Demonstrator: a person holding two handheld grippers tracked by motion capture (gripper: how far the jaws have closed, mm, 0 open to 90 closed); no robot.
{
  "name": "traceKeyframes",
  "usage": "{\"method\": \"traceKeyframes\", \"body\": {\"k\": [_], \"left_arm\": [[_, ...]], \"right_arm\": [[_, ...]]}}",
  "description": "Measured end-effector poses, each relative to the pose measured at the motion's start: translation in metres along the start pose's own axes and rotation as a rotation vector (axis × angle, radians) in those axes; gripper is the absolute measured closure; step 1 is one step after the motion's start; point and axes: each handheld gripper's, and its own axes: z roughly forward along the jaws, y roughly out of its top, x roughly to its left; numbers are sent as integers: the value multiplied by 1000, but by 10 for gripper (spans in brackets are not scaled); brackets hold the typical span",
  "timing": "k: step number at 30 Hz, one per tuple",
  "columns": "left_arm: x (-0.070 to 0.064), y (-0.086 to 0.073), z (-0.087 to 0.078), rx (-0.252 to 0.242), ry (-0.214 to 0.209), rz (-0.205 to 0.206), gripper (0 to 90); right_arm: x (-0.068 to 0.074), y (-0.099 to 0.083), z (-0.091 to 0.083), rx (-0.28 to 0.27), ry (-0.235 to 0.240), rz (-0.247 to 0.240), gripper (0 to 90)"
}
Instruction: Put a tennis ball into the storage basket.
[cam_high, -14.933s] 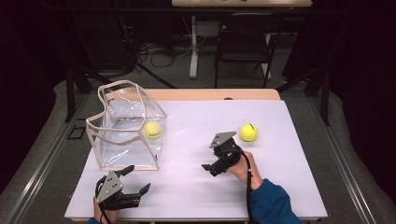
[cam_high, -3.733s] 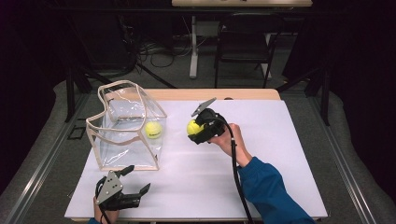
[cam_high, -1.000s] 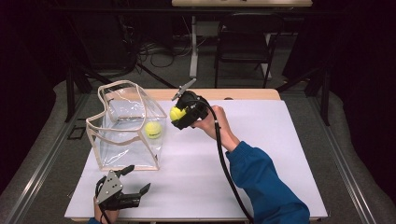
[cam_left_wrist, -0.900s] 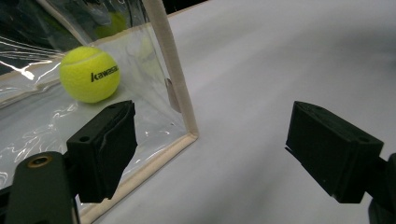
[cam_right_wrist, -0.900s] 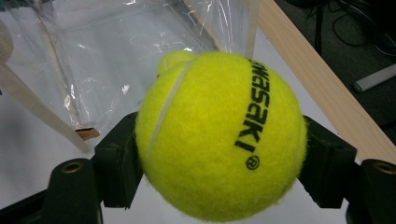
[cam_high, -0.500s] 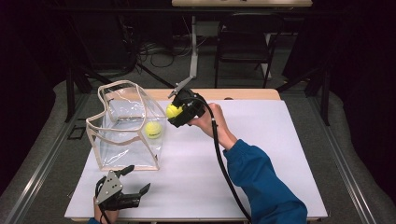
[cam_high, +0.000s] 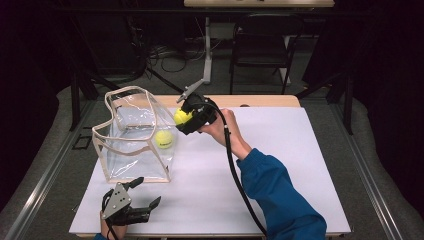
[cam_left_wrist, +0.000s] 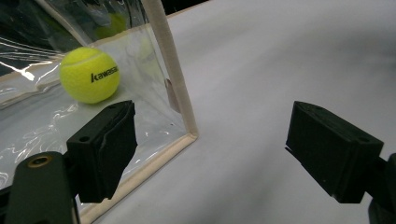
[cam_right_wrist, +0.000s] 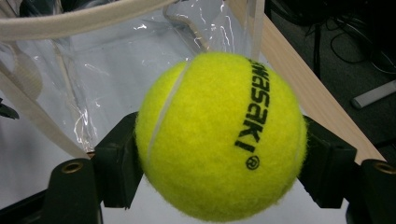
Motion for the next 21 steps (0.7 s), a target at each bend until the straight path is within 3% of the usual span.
{"method": "traceKeyframes", "body": {"k": [21], "left_arm": [[0,0,0,-2,0,-1,161]], "right_arm": [[8,14,-3,-20,-5,-31,257]]}}
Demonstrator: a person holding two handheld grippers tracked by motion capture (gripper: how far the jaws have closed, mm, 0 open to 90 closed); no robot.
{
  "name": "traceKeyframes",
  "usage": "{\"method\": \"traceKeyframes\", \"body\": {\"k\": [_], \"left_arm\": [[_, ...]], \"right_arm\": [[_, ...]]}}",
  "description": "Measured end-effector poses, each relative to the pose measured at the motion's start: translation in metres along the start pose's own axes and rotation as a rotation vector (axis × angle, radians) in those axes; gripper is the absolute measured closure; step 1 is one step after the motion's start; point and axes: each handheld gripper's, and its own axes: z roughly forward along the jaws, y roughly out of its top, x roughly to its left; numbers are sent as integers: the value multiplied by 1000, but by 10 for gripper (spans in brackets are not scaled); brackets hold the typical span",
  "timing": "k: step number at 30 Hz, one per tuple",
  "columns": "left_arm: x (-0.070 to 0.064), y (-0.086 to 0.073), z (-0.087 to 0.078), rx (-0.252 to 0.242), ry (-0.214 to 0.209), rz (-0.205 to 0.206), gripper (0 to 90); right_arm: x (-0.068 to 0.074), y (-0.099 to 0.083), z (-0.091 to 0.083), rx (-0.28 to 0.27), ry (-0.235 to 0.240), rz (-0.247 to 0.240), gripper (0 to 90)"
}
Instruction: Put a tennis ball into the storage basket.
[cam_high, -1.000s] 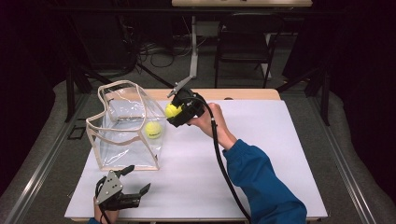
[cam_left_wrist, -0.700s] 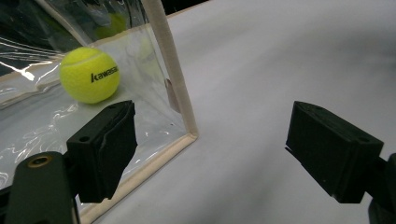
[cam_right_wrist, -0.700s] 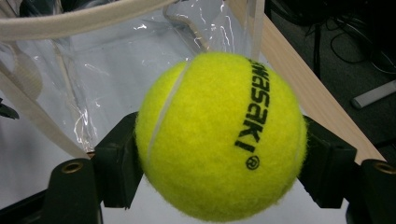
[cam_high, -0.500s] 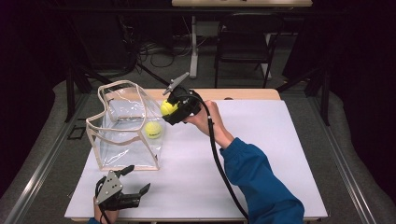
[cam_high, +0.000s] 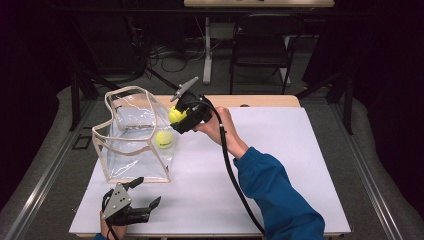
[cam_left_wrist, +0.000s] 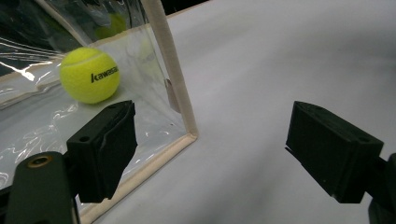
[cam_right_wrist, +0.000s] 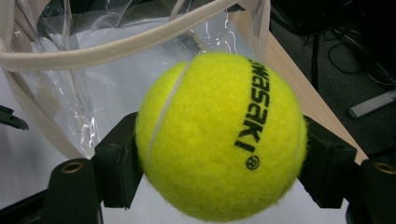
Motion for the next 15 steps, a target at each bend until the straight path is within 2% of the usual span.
{"method": "traceKeyframes", "body": {"k": [15], "left_arm": [[0,0,0,1,2,3,161]], "right_arm": [[3,8,-1,-29,6,-4,257]]}}
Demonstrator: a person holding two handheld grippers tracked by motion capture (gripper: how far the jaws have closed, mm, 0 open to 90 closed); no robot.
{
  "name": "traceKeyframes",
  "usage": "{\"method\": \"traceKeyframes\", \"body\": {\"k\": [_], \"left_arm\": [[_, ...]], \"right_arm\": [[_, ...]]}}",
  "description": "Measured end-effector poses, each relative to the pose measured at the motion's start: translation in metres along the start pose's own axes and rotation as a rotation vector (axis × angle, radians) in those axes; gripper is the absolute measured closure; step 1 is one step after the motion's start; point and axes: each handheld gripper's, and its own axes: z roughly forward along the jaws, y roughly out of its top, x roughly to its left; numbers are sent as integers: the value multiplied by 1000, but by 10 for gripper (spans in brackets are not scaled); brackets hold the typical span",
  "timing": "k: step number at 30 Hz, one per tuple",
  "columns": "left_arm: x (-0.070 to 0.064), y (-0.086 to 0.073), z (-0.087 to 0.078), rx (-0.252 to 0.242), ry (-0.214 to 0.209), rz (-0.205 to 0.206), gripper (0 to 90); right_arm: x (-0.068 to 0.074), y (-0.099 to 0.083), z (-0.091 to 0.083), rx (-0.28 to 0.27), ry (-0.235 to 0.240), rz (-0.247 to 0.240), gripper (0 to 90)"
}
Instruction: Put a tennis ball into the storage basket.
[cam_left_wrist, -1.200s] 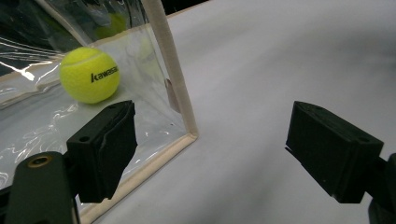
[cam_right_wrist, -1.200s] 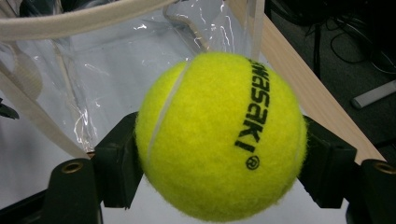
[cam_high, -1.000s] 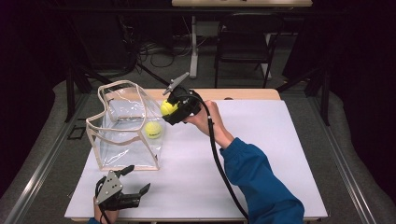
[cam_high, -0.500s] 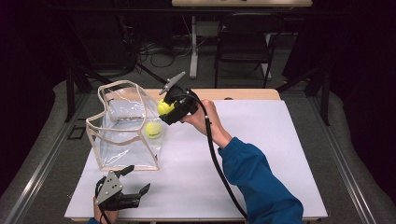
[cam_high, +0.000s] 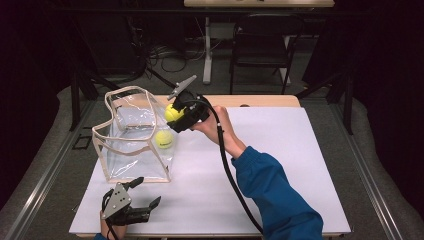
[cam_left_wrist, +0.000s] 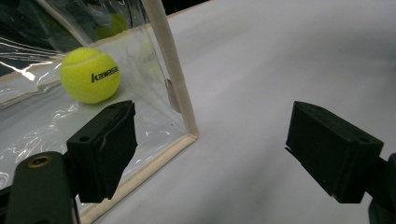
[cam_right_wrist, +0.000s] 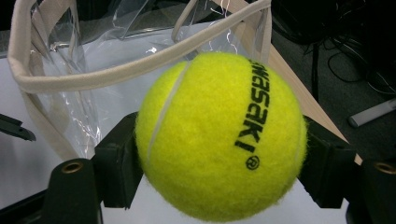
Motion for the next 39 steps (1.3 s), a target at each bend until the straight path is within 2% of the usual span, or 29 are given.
{"method": "traceKeyframes", "body": {"k": [15,23,39], "left_arm": [[0,0,0,-3,4,0,161],[-1,0,0,-4,5,0,161],[0,0,0,-6,1,-3,161]], "right_arm": [[4,11,-4,-39,0,2,257],[7,16,-4,-55,3,-13,257],[11,22,-1,-70,2,-11,257]]}}
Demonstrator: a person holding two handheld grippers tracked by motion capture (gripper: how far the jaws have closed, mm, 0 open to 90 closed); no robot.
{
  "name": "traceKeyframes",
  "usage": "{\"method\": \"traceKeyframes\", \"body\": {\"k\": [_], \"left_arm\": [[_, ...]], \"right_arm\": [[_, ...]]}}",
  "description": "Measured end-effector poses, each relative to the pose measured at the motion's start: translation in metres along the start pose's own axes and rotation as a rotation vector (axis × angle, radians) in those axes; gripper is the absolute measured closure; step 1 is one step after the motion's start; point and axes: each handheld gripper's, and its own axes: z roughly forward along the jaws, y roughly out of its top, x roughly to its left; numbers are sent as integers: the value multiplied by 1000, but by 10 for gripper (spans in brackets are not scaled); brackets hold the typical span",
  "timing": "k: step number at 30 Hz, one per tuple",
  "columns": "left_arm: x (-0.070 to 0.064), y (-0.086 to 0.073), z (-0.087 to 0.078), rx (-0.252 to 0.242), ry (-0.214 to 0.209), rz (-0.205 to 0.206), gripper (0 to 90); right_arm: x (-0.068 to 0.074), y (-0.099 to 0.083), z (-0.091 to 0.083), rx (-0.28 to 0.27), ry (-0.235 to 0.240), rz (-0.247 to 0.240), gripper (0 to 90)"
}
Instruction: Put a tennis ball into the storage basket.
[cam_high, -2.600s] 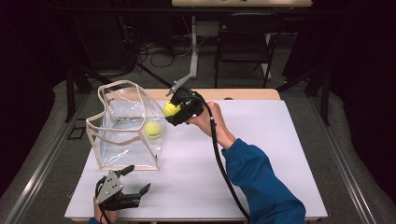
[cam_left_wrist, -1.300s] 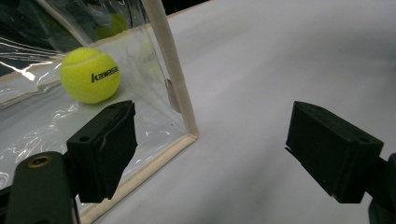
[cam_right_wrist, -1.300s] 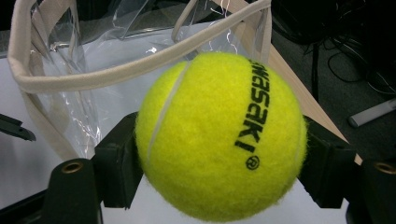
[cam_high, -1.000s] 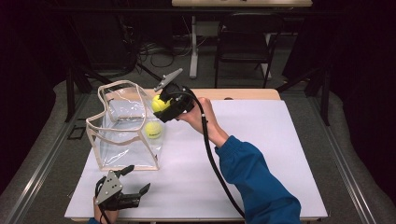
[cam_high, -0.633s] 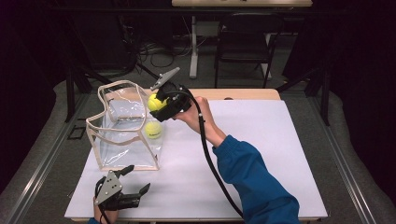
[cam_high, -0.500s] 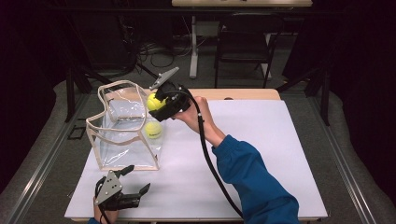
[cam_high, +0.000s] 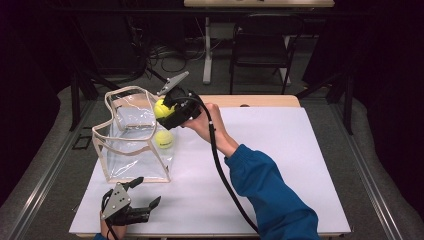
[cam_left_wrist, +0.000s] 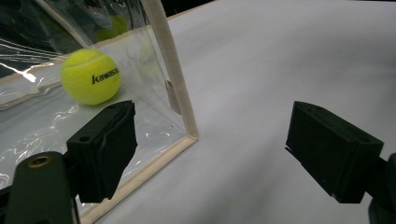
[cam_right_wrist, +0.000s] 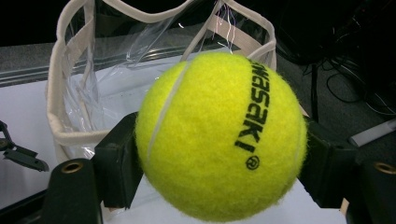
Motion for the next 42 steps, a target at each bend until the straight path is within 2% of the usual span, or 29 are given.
{"method": "traceKeyframes", "body": {"k": [42], "left_arm": [[0,0,-1,0,2,0,161]], "right_arm": [[13,15,3,-65,14,-27,257]]}}
